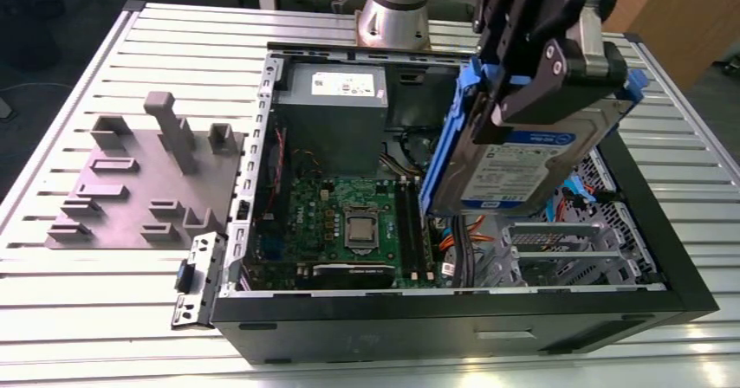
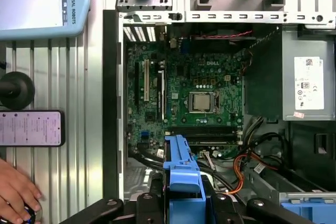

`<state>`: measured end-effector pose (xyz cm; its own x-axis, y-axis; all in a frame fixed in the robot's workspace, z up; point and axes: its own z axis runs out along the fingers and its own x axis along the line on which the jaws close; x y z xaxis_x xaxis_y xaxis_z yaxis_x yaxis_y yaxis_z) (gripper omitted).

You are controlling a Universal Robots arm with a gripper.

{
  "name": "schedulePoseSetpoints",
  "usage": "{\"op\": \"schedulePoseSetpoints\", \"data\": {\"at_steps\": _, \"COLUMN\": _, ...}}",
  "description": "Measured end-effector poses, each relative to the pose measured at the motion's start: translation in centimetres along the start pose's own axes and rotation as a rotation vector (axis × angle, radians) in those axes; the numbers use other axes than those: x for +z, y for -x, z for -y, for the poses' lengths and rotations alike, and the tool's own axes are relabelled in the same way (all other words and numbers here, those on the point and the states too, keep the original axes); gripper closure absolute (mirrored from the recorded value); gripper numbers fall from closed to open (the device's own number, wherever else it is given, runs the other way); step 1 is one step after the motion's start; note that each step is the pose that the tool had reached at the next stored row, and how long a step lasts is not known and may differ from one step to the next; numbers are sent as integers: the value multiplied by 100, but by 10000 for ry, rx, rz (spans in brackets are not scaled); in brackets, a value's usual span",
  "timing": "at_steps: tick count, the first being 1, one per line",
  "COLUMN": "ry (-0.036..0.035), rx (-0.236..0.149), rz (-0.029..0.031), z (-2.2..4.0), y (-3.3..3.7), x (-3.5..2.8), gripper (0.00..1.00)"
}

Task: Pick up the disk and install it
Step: 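Insert the disk into the insertion slot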

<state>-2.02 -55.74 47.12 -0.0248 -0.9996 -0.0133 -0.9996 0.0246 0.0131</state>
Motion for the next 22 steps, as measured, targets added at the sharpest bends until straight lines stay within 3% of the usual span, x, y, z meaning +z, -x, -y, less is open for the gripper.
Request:
{"op": "schedulePoseSetpoints", "data": {"at_steps": 4, "ry": 0, "rx": 0, "rz": -1, "z": 70, "y": -65, "x": 6, "gripper": 63}}
{"op": "schedulePoseSetpoints", "data": {"at_steps": 12, "ry": 0, "rx": 0, "rz": -2, "z": 382, "y": -90, "x": 28, "gripper": 63}}
{"op": "schedulePoseSetpoints", "data": {"at_steps": 22, "ry": 0, "rx": 1, "rz": 1, "z": 685, "y": -131, "x": 124, "gripper": 63}}
